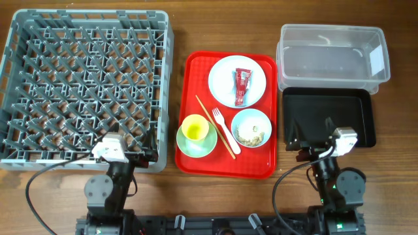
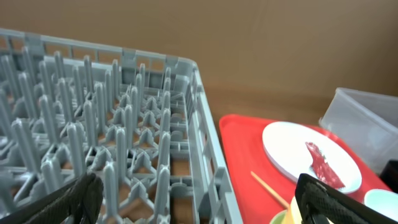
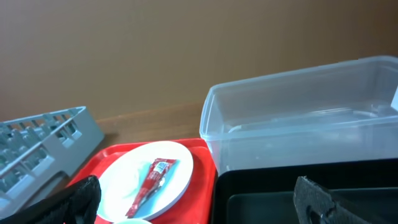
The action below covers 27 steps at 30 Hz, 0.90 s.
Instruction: Sort waste into correct bins and load items into the dishwasher rack
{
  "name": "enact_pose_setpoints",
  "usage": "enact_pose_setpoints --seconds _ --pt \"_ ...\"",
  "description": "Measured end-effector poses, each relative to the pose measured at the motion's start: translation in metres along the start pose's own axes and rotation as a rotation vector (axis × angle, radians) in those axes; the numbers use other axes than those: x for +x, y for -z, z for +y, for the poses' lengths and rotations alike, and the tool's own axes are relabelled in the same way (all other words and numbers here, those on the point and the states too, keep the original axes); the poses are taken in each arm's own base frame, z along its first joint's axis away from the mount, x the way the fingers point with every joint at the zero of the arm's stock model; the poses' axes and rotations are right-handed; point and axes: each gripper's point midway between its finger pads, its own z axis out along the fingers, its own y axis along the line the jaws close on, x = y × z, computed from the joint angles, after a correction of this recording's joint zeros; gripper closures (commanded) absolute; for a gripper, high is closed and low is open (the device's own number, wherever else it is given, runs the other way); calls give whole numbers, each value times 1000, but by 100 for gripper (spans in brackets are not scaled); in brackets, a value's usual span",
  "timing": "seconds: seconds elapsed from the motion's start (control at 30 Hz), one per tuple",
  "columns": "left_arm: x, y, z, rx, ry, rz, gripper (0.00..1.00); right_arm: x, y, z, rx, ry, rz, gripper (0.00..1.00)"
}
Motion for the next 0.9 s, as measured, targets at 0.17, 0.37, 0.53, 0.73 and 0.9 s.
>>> enact_pose_setpoints --seconds 0.17,0.37,0.53,0.73,0.9 --pt "-9 -1 -2 -29 24 145 0 -24 -7 6 11 -4 47 0" --pt "-15 -12 -2 -81 60 399 0 -59 -39 19 23 25 271 0" --pt "-16 -22 0 -131 92 641 0 -71 -61 28 39 28 566 0" --pt "-23 -36 0 -143 103 717 0 -79 -92 28 59 14 686 0" --pt "-18 -32 -1 -140 110 742 0 -49 -97 34 8 -31 797 0"
